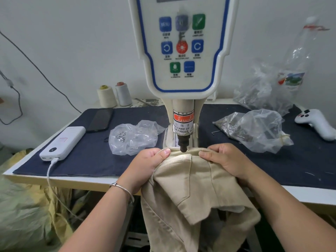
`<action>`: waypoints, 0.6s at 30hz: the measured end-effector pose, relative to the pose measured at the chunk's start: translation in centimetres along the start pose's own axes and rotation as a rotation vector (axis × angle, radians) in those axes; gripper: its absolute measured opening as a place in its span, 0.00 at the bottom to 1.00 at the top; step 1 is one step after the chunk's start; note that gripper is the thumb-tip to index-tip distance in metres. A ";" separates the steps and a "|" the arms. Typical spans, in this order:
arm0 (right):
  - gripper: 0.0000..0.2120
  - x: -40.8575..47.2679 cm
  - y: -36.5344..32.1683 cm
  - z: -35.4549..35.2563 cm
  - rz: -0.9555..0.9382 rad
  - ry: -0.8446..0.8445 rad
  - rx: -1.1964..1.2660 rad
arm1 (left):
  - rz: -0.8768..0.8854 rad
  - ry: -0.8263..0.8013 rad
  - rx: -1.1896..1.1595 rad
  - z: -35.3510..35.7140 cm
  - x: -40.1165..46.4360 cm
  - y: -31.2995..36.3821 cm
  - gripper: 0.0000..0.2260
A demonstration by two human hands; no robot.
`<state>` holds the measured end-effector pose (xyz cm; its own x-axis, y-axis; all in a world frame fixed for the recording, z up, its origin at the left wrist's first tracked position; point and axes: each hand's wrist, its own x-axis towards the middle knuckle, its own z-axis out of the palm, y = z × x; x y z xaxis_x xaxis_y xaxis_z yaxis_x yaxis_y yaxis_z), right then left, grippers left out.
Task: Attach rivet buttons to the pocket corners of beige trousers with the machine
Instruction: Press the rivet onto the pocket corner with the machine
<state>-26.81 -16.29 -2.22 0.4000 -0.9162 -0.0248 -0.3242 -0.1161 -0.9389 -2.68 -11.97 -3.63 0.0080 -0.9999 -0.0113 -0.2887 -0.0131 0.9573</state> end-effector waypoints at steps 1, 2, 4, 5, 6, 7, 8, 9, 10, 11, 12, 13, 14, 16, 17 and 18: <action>0.27 0.1 0.2 0.0 -0.002 0.008 -0.001 | -0.001 -0.002 0.000 0.0 0.0 0.0 0.26; 0.26 0.1 0.3 0.1 -0.001 0.017 -0.009 | -0.003 -0.006 0.002 0.0 0.0 0.0 0.26; 0.26 0.3 0.5 0.2 -0.001 0.025 -0.027 | -0.008 -0.009 0.010 0.1 0.0 0.0 0.26; 0.27 0.3 0.6 0.3 0.001 0.029 -0.032 | -0.008 -0.009 0.014 0.1 0.0 0.0 0.26; 0.28 0.4 0.6 0.3 0.000 0.033 -0.041 | -0.007 -0.008 0.019 0.1 0.1 -0.1 0.25; 0.28 0.5 0.6 0.4 -0.003 0.039 -0.052 | -0.008 -0.005 0.024 0.1 0.1 -0.1 0.25; 0.28 0.5 0.6 0.4 -0.006 0.045 -0.062 | -0.009 -0.003 0.028 0.0 0.2 -0.1 0.25; 0.28 0.6 0.6 0.4 -0.008 0.047 -0.066 | -0.012 0.000 0.030 0.0 0.2 -0.1 0.25; 0.27 0.6 0.6 0.5 -0.008 0.046 -0.068 | -0.015 0.001 0.033 0.0 0.2 -0.1 0.25; 0.26 0.6 0.7 0.5 -0.009 0.046 -0.069 | -0.017 0.001 0.034 0.0 0.2 -0.1 0.25; 0.26 0.7 0.7 0.5 -0.010 0.047 -0.073 | -0.016 -0.002 0.032 0.0 0.2 -0.1 0.25; 0.26 0.7 0.7 0.5 -0.010 0.049 -0.077 | -0.014 -0.007 0.030 -0.1 0.2 -0.1 0.25; 0.25 0.7 0.6 0.5 -0.008 0.051 -0.080 | -0.009 -0.010 0.028 -0.1 0.2 0.0 0.26; 0.26 0.7 0.6 0.5 -0.007 0.048 -0.064 | -0.002 -0.008 0.028 -0.1 0.2 0.0 0.26; 0.26 0.7 0.6 0.5 -0.006 0.046 -0.052 | -0.002 -0.004 0.028 -0.1 0.2 0.0 0.26; 0.26 0.7 0.5 0.5 -0.004 0.047 -0.044 | -0.002 -0.002 0.029 -0.2 0.3 0.0 0.26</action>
<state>-26.24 -16.77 -2.91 0.3610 -0.9325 -0.0040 -0.3602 -0.1355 -0.9230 -2.51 -12.22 -3.62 0.0068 -0.9999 -0.0134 -0.3163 -0.0148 0.9485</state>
